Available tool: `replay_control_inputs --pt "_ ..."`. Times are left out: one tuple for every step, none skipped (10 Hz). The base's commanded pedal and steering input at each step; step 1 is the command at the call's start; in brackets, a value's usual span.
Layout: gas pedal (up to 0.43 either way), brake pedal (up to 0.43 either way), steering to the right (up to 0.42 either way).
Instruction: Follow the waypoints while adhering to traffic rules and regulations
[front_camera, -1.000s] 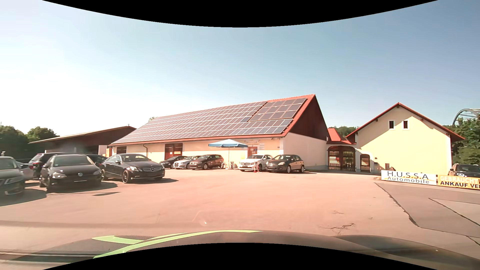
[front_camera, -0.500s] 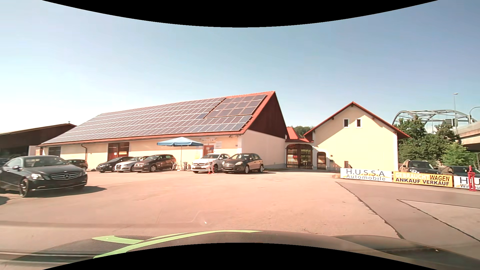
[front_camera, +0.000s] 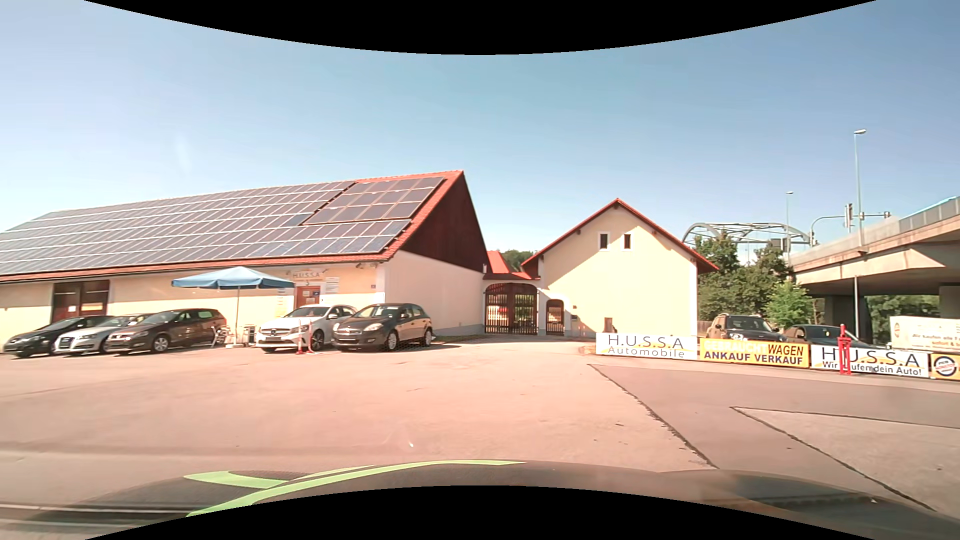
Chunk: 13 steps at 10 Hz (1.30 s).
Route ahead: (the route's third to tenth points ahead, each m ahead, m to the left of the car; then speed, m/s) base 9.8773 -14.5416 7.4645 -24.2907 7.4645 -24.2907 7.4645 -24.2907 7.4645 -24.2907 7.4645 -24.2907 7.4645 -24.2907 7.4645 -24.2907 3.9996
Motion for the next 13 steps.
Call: replay_control_inputs --pt "0.0 0.0 0.416" --pt "0.0 0.0 0.417" --pt "0.0 0.0 0.421" --pt "0.0 0.0 0.425" --pt "0.0 0.0 0.429" --pt "0.0 0.0 0.429" --pt "0.0 0.0 0.429" --pt "0.0 0.0 0.428" --pt "0.0 0.0 0.43" --pt "0.0 0.0 0.432" --pt "0.0 0.0 0.438" --pt "0.0 0.0 0.445" --pt "0.0 0.0 0.453"
